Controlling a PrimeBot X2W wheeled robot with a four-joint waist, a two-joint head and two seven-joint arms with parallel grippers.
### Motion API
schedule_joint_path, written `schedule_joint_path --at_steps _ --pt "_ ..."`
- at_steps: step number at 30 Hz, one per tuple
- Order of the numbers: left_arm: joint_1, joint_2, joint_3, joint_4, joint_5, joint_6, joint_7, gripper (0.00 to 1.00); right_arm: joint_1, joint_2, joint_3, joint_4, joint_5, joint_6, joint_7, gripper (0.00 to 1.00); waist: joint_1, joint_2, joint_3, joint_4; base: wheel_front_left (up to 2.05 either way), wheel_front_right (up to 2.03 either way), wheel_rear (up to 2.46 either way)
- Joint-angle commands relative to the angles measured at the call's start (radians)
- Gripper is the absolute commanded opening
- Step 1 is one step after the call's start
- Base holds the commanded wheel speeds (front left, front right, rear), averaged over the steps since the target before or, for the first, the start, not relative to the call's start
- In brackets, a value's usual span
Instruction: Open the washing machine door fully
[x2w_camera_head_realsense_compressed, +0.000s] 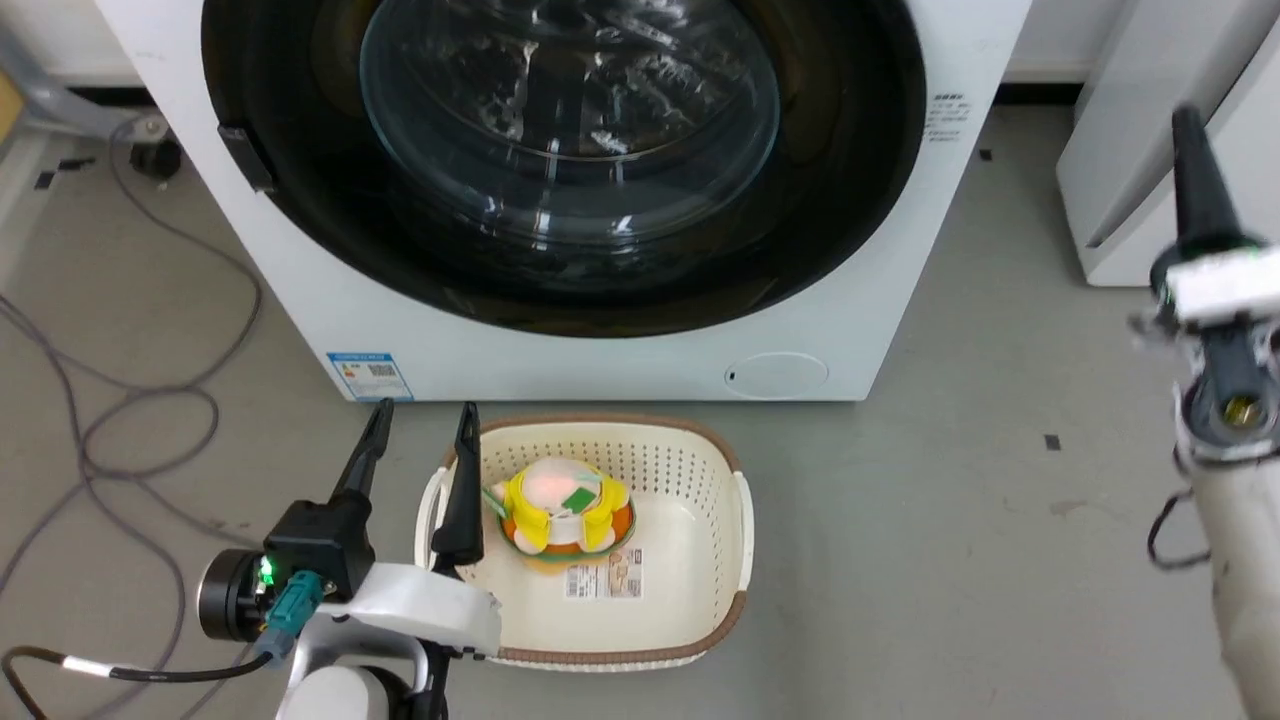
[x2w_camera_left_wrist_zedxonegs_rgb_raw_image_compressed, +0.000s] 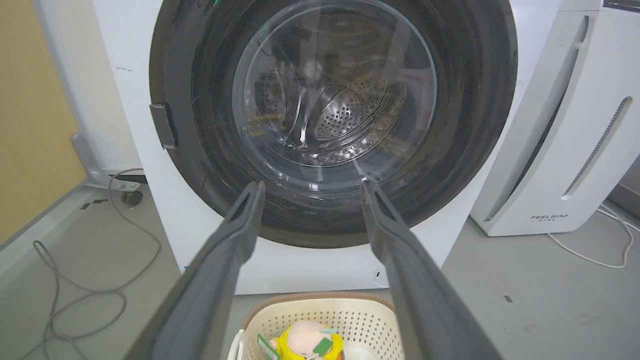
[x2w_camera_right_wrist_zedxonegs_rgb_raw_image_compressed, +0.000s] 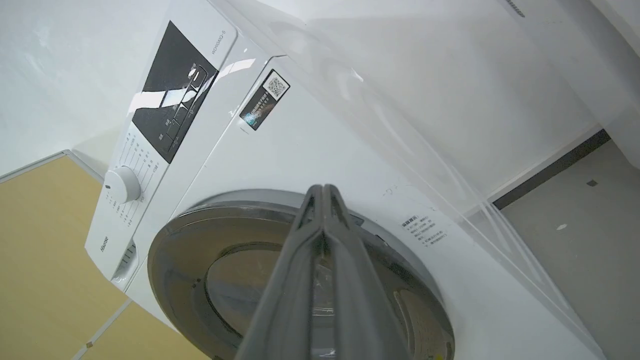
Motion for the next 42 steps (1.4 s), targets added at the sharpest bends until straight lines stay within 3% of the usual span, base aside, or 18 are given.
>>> schedule_joint_path --at_steps 1,15,28,42 --pt "-0.018 0.001 -0.005 -0.005 -0.008 -0.006 -0.009 1.0 -0.058 -0.018 0.019 0.035 0.039 0.001 0.006 0.0 -0.0001 0.0 0.015 0.007 0.0 0.0 0.0" --pt "-0.085 0.001 -0.035 -0.028 -0.033 -0.006 -0.038 1.0 -0.501 -0.08 0.291 0.381 0.127 0.001 0.192 0.0 -0.0001 0.0 0.111 0.036 0.0 0.0 0.0" --pt "-0.124 0.001 -0.058 -0.04 -0.056 -0.002 -0.063 1.0 -0.738 -0.14 0.503 0.519 0.187 0.001 0.398 0.0 -0.0001 0.0 0.187 0.059 0.0 0.0 0.0" --pt "-0.181 0.001 -0.09 -0.046 -0.087 0.004 -0.092 1.0 -0.984 -0.099 0.688 0.664 0.31 0.001 0.584 0.0 -0.0001 0.0 0.273 0.081 0.0 0.0 0.0"
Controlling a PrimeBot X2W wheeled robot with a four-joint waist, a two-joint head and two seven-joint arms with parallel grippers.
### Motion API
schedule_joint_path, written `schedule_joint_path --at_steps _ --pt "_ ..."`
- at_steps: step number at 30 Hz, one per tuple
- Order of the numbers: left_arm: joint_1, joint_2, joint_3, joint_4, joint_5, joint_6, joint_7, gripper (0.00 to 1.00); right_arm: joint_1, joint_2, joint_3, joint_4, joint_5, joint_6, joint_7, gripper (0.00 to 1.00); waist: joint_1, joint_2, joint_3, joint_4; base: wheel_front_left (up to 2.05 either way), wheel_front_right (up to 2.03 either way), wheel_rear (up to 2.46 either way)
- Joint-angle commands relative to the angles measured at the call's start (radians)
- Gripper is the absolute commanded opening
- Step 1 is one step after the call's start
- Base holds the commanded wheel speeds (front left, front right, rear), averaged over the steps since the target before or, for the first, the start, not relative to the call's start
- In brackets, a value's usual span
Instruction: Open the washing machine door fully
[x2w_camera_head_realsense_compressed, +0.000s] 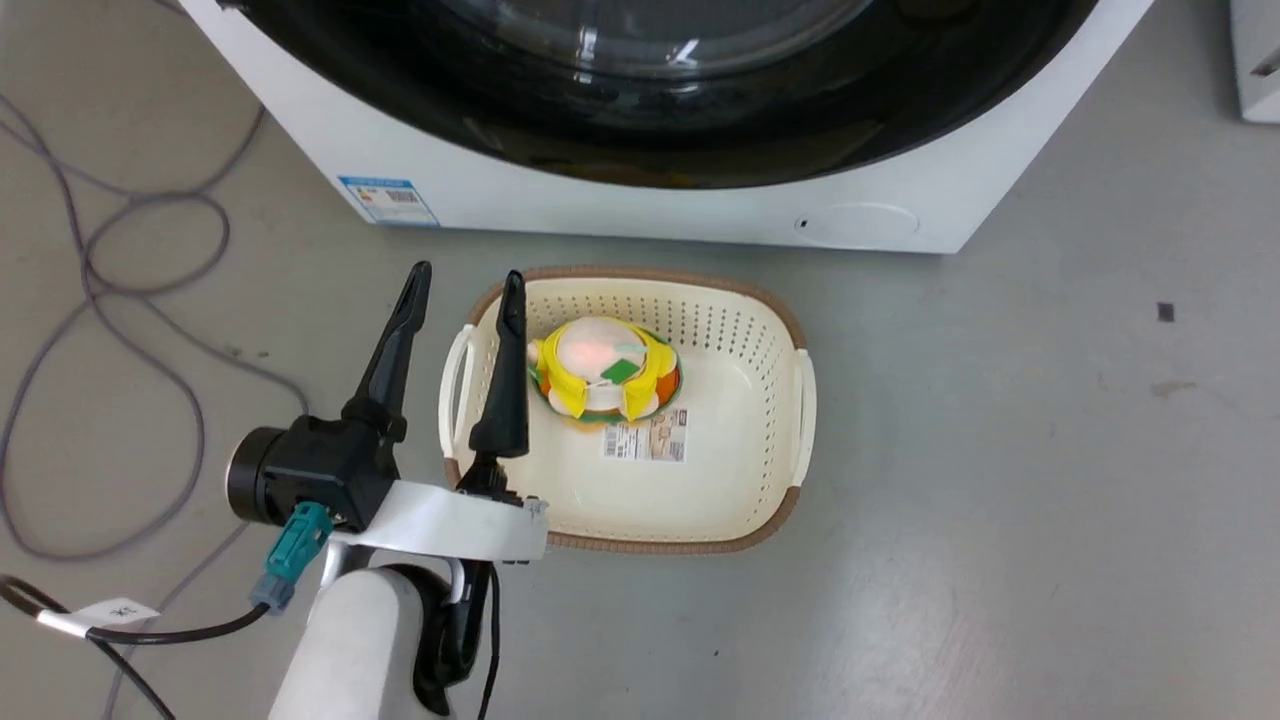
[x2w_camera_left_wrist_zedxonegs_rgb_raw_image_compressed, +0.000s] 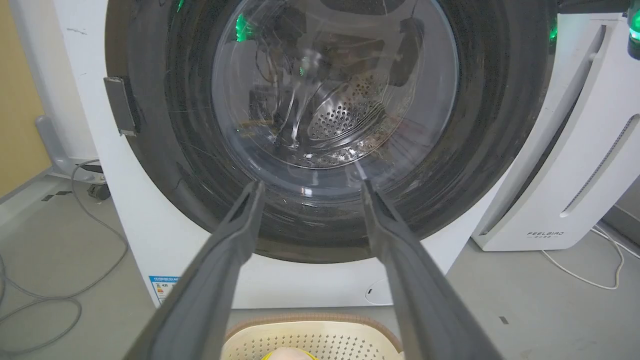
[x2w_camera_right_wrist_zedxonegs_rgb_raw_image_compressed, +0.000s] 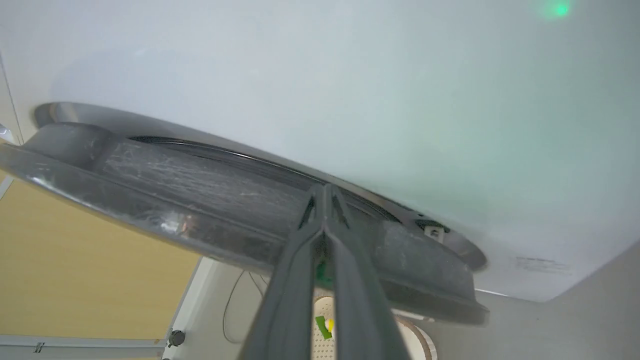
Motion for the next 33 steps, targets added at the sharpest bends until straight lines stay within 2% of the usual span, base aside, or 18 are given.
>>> schedule_joint_path --at_steps 1,13,24,33 --pt "-0.023 0.001 -0.005 -0.005 -0.011 0.003 -0.011 1.0 -0.058 0.01 0.031 0.033 0.034 0.001 0.018 0.0 -0.0001 0.0 0.014 0.006 0.0 0.0 0.0" --pt "-0.056 0.001 -0.034 0.003 -0.033 0.007 -0.036 1.0 -0.198 0.036 0.145 0.157 0.177 0.001 0.173 0.0 -0.0001 0.0 0.049 0.028 0.0 0.0 0.0" --pt "-0.031 0.001 -0.034 0.02 -0.024 0.005 -0.036 1.0 -0.107 0.042 0.149 0.141 0.194 0.001 0.273 0.0 -0.0001 0.0 0.005 0.02 0.0 0.0 0.0" --pt "-0.009 0.001 -0.034 0.042 -0.013 0.0 -0.036 1.0 0.001 0.033 0.133 0.071 0.223 0.001 0.313 0.0 -0.0001 0.0 -0.037 0.017 0.0 0.0 0.0"
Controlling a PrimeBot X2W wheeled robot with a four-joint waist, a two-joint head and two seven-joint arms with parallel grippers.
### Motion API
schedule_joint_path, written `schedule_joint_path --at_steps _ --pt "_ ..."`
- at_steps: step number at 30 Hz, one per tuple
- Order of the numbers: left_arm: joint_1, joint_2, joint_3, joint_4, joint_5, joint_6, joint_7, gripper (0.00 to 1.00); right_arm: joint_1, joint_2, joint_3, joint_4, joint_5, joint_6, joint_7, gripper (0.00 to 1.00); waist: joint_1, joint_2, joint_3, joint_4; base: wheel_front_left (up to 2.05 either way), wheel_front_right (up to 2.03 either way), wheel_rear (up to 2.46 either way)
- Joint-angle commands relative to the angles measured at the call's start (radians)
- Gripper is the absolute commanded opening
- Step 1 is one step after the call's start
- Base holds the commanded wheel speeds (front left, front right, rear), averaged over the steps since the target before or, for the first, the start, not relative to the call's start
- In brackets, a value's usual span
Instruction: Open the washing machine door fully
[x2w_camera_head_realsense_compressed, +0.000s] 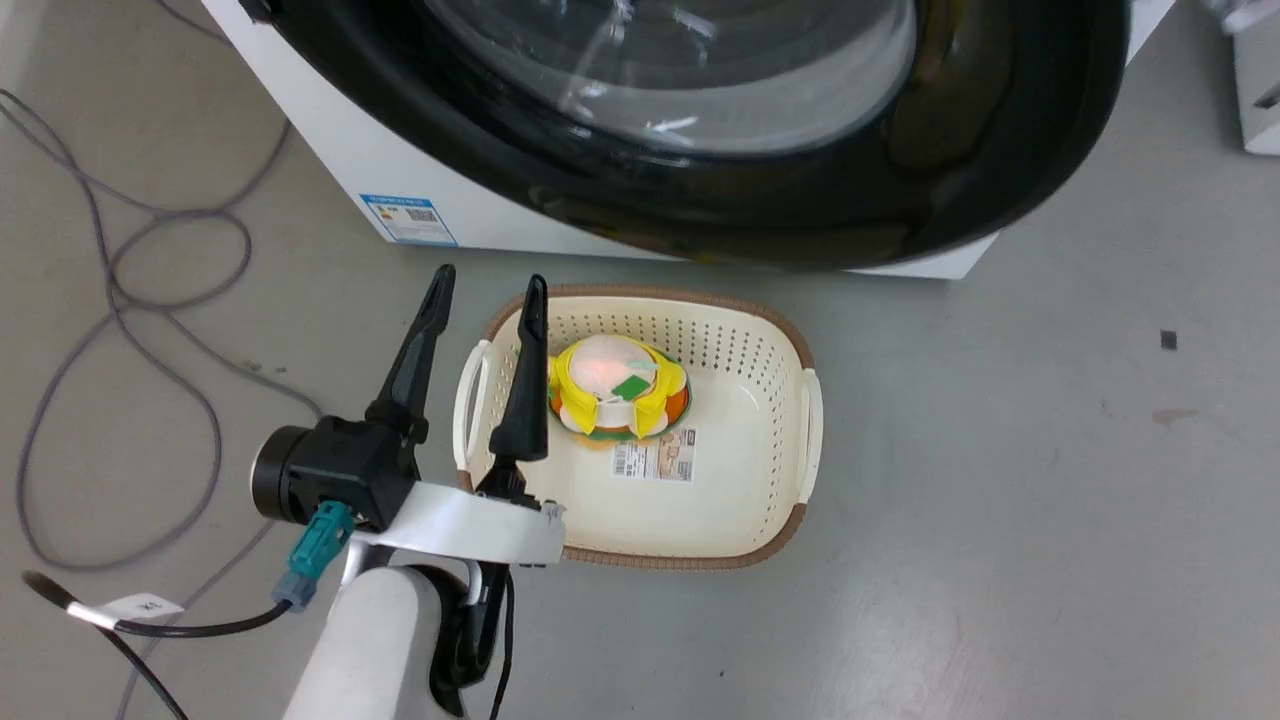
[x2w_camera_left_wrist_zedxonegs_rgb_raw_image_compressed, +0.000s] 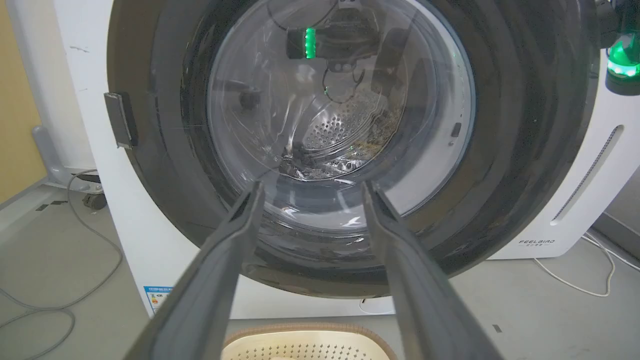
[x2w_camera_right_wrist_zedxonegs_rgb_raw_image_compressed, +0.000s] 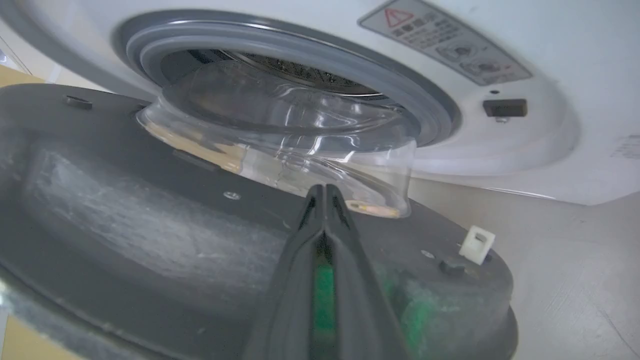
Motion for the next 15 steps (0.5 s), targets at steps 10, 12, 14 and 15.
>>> schedule_joint_path --at_steps 10,12,14,15 --pt "0.094 0.001 0.021 0.057 0.057 -0.013 -0.005 1.0 0.243 -0.014 -0.016 -0.157 0.056 0.001 0.035 0.0 0.0 0.0 -0.139 -0.002 0.0 0.0 0.0" --pt "0.112 0.001 0.027 0.068 0.074 -0.015 -0.005 1.0 0.291 -0.018 -0.019 -0.188 0.067 0.001 0.034 0.0 0.0 0.0 -0.165 -0.002 0.0 0.0 0.0" --pt "0.131 0.001 0.033 0.077 0.087 -0.02 -0.005 1.0 0.339 -0.02 -0.02 -0.222 0.078 0.001 0.031 0.0 0.0 0.0 -0.191 -0.002 0.0 0.0 0.0" --pt "0.14 0.001 0.037 0.082 0.094 -0.023 -0.005 1.0 0.362 -0.021 -0.022 -0.238 0.084 0.001 0.03 0.0 0.0 0.0 -0.202 -0.002 0.0 0.0 0.0"
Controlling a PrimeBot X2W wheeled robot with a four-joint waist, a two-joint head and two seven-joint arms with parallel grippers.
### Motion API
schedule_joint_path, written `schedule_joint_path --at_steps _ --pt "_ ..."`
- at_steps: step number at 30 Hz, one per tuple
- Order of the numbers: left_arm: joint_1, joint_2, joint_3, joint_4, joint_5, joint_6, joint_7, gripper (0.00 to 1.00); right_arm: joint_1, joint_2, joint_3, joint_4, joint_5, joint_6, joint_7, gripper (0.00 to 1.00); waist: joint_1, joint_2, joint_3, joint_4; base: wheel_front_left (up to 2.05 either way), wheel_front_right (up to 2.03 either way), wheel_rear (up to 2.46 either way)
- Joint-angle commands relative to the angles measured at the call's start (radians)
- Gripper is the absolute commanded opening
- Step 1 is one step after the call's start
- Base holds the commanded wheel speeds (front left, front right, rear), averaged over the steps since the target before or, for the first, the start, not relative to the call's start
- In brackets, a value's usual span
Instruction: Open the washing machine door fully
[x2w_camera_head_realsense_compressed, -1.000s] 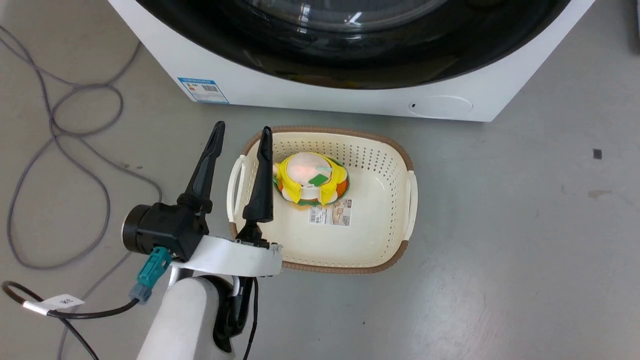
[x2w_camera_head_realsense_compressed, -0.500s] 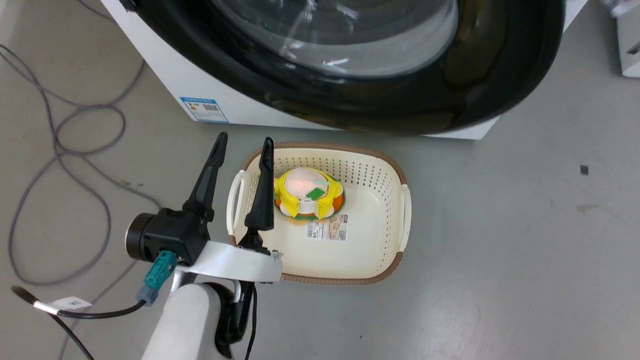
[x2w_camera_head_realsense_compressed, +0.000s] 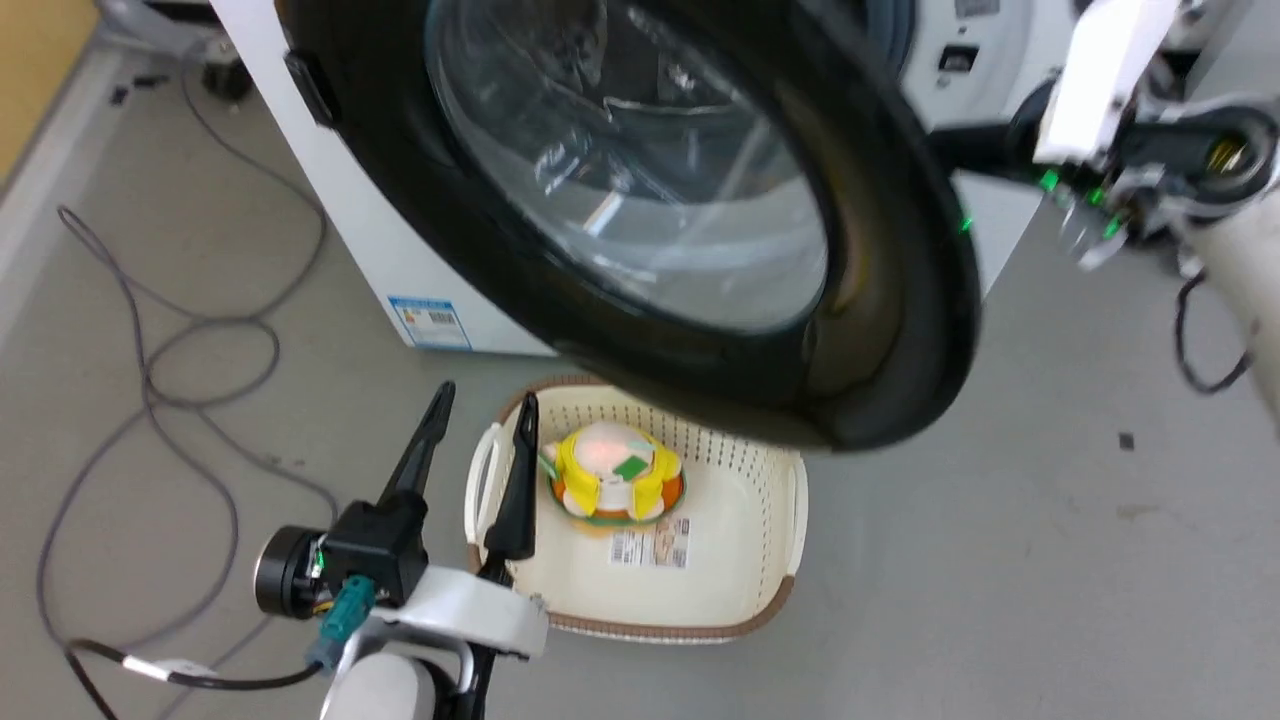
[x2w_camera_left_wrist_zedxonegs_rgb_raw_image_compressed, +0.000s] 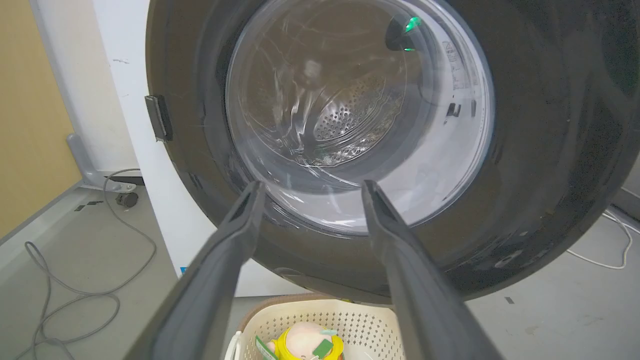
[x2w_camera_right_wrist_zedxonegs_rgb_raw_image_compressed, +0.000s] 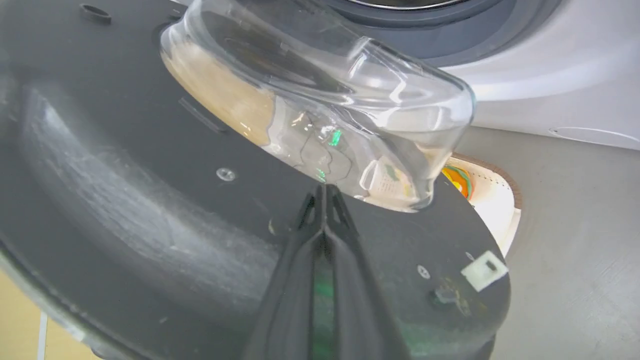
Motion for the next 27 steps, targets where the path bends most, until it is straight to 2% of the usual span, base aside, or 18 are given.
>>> schedule_joint_path --at_steps 1,14,27 --pt "0.026 0.001 0.009 0.01 0.018 -0.008 -0.005 1.0 0.062 0.002 -0.001 -0.036 0.015 0.001 -0.004 0.0 0.0001 -0.0001 -0.047 -0.001 0.0 0.0 0.0" --pt "0.105 0.003 0.046 0.051 0.059 -0.035 -0.005 1.0 0.283 0.028 0.016 -0.259 0.081 0.001 -0.048 0.0 0.0001 -0.0001 -0.135 0.0 0.0 0.0 0.0" --pt "0.121 0.002 0.056 0.069 0.07 -0.045 -0.005 1.0 0.378 0.052 0.072 -0.463 0.142 0.001 -0.074 0.0 0.0001 -0.0001 -0.138 -0.002 0.0 0.0 0.0"
